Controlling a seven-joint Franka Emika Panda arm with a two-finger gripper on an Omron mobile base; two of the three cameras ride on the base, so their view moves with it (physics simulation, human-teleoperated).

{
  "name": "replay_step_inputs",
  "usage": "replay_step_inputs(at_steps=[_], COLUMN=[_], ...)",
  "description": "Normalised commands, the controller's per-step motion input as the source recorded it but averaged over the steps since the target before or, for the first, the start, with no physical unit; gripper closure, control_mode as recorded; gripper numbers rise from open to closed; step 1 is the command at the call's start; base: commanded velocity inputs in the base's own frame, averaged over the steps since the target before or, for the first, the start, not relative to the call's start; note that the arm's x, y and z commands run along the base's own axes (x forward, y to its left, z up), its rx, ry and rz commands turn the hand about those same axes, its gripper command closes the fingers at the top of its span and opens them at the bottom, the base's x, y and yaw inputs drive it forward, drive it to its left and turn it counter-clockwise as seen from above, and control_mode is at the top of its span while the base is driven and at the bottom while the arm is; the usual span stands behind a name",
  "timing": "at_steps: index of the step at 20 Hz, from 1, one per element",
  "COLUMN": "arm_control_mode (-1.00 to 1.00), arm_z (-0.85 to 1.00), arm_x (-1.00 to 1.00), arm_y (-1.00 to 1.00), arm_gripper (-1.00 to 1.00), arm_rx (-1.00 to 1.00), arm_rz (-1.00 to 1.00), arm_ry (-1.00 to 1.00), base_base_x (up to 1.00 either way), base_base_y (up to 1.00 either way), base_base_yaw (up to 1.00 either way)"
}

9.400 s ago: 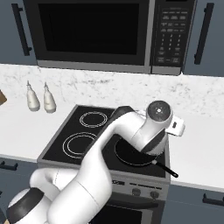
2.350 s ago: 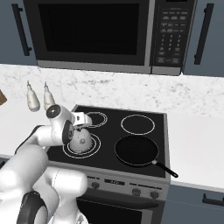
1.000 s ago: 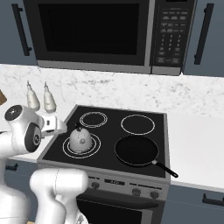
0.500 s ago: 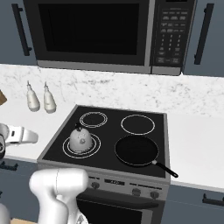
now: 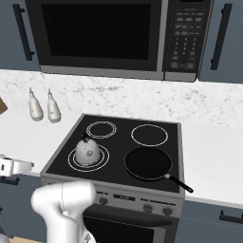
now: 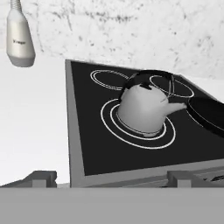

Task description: Pick the kettle from the counter and place it on a stove burner. Then turn the burner on.

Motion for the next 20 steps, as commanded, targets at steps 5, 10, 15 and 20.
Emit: replay_step_inputs(at_steps=[5, 10, 15, 20], arm_control_mode=[-1.00, -1.00, -1.00, -1.00], arm_z=[-0.73, -0.72, -0.68, -0.67], arm_x=[0.14, 0.13, 0.09, 0.00], arm_y=[0.31, 0.30, 0.10, 0.04], arm_gripper=[-1.00, -1.00, -1.00, -1.00], arm_rx=[0.06, 0.10, 0.10, 0.03], arm_rz=[-0.15, -0.13, -0.02, 0.01], arm_ry=[-0.34, -0.34, -0.36, -0.19], base_base_x=[0.00, 0.00, 0.00, 0.00], base_base_y=[0.00, 0.00, 0.00, 0.00], base_base_yaw=[0.00, 0.00, 0.00, 0.00])
